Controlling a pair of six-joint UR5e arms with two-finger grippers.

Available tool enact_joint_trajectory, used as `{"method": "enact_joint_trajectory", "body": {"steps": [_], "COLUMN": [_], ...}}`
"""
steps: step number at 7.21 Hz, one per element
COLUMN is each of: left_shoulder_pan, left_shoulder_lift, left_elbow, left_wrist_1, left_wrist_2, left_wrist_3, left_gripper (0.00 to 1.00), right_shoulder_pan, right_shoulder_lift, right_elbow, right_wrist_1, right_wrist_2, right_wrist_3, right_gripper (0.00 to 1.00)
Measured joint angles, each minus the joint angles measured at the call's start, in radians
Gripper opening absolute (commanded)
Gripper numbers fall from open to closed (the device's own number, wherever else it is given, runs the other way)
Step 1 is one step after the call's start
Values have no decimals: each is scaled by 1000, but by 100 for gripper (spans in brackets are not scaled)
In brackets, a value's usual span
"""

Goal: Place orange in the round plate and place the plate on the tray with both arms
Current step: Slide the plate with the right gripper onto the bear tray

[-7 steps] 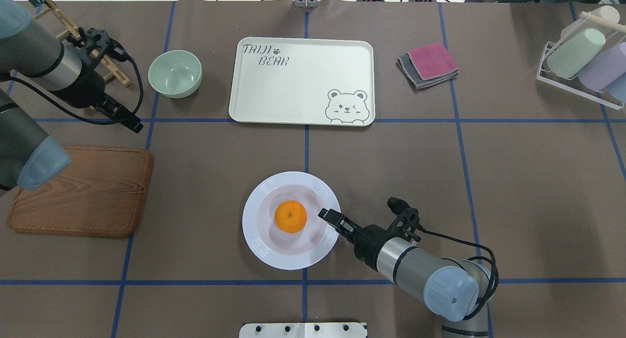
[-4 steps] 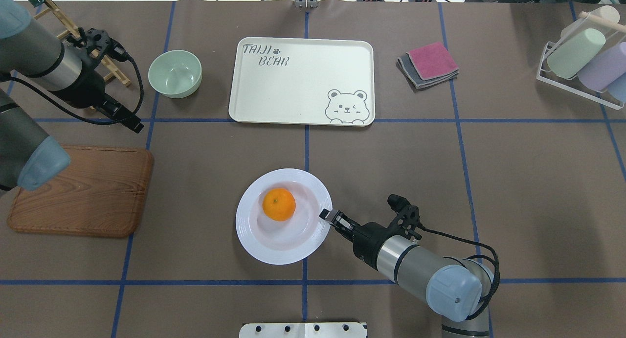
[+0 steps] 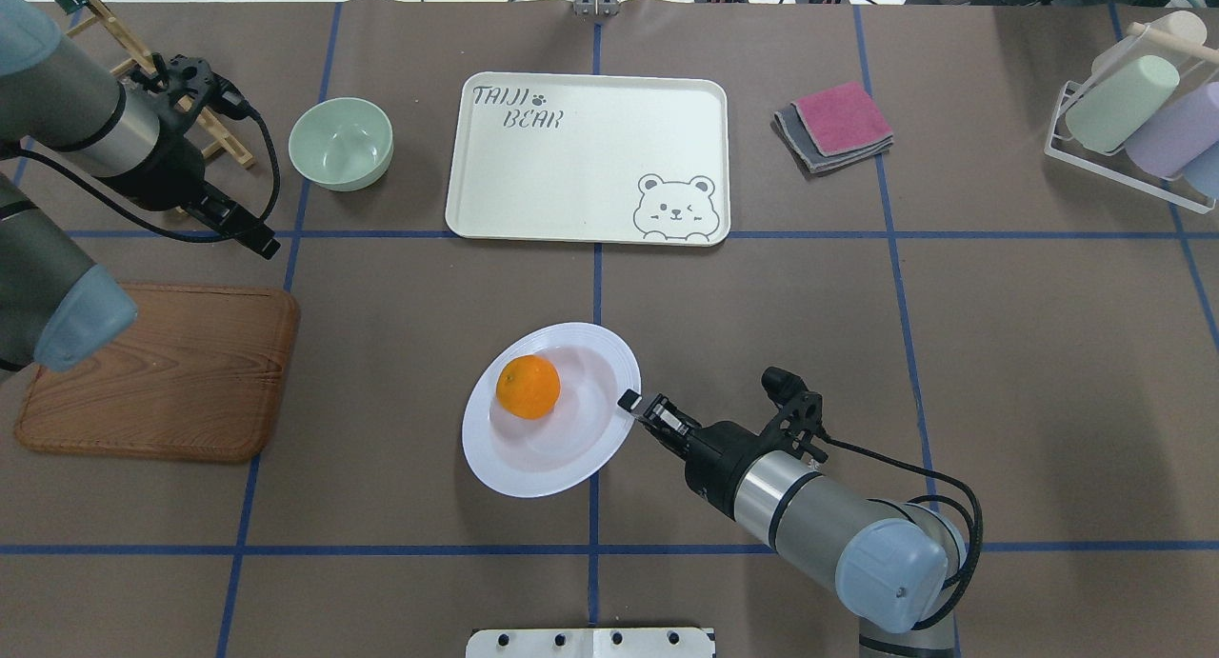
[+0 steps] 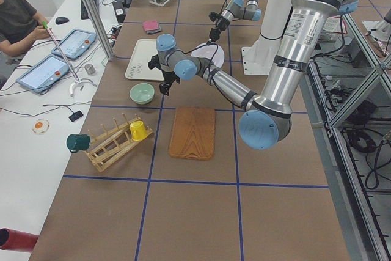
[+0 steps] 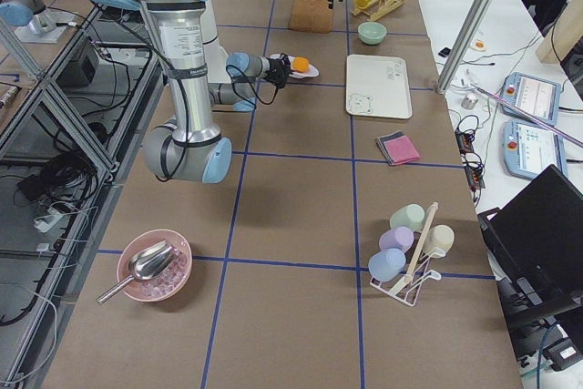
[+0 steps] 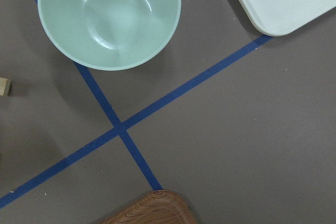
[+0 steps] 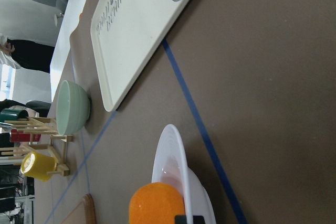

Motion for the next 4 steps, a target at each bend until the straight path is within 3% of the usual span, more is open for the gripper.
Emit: {"method": "enact_joint_trajectory", "body": {"steps": [4], "left_shoulder_pan": [0], "left_shoulder_lift": [0], "left_elbow": [-5], "left_wrist_1": [0], "left_wrist_2": [0], "left_wrist_3": [-1], "left_gripper": [99], "right_shoulder_pan": [5], "right_shoulder_lift": [17], "right_elbow": [-3], "right_wrist_1": [129], "right_wrist_2": [-215], "right_wrist_3": [49], "right_gripper": [0]}}
